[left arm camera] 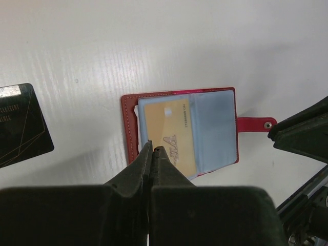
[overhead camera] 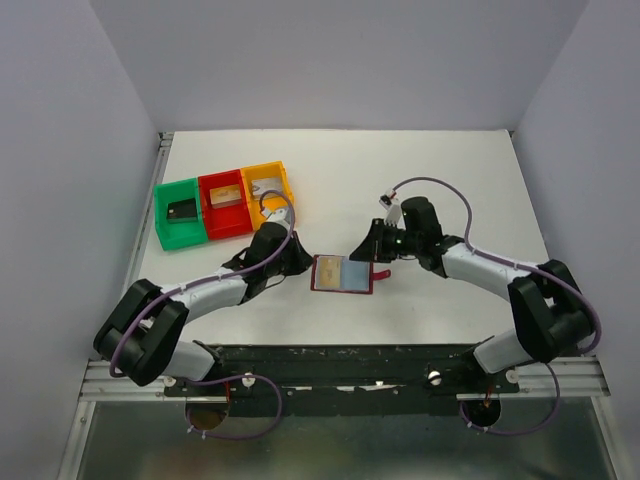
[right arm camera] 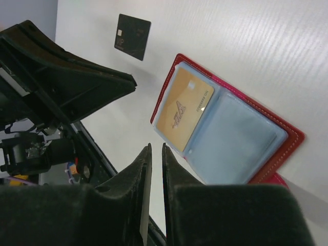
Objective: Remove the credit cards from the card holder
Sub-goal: Remove the credit card from the card holder.
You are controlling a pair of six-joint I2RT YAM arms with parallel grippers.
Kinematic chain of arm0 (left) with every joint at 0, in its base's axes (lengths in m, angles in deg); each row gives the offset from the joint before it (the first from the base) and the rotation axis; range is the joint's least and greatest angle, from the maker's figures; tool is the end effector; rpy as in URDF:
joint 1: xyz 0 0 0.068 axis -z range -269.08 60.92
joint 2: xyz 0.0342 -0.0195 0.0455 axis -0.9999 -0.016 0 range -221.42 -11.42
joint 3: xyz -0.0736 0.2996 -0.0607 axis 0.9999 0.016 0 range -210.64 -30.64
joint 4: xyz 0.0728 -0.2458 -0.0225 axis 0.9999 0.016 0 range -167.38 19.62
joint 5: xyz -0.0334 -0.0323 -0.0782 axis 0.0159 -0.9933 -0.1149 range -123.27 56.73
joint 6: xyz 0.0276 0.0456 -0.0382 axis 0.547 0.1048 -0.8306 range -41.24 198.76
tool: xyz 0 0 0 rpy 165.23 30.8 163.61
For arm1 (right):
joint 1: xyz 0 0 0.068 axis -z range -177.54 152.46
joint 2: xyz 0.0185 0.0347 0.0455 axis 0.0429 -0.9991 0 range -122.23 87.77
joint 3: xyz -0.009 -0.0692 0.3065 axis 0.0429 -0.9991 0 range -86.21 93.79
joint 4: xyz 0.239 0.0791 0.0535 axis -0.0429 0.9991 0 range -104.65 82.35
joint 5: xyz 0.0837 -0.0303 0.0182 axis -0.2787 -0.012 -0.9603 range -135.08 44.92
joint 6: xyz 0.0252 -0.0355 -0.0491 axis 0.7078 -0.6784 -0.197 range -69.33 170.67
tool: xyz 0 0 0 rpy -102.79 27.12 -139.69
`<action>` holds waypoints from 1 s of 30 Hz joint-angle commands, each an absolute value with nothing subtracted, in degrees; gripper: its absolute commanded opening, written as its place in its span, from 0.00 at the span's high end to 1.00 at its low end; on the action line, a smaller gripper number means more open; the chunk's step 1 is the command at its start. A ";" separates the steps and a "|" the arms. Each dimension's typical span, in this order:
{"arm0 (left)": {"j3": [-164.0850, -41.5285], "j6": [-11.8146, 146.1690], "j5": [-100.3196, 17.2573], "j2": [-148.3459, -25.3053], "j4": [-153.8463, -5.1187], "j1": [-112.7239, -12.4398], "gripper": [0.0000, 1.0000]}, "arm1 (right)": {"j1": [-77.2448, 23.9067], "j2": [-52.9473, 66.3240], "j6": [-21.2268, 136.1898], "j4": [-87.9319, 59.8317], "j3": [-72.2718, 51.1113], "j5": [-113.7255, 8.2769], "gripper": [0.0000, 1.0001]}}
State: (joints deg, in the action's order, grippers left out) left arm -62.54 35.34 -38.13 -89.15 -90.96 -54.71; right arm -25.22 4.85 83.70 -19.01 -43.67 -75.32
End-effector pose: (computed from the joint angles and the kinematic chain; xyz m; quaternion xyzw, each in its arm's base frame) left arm 0.2218 -0.1570 0.2157 -0.0485 0.8738 -0.3318 0.3522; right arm 0.2538 0.1625 0.2380 -0.0781 0.8648 0.4220 0.2607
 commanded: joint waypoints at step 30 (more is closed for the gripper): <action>-61.84 33.76 -38.37 -96.94 -93.20 -52.61 1.00 | -27.69 -14.00 89.86 -25.37 -38.75 -82.44 0.57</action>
State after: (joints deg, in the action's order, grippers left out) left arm -62.25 34.31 -38.02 -96.41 -91.86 -53.05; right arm -27.26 -11.84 88.27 -24.82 -40.06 -80.90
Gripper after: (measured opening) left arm 0.028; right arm 0.433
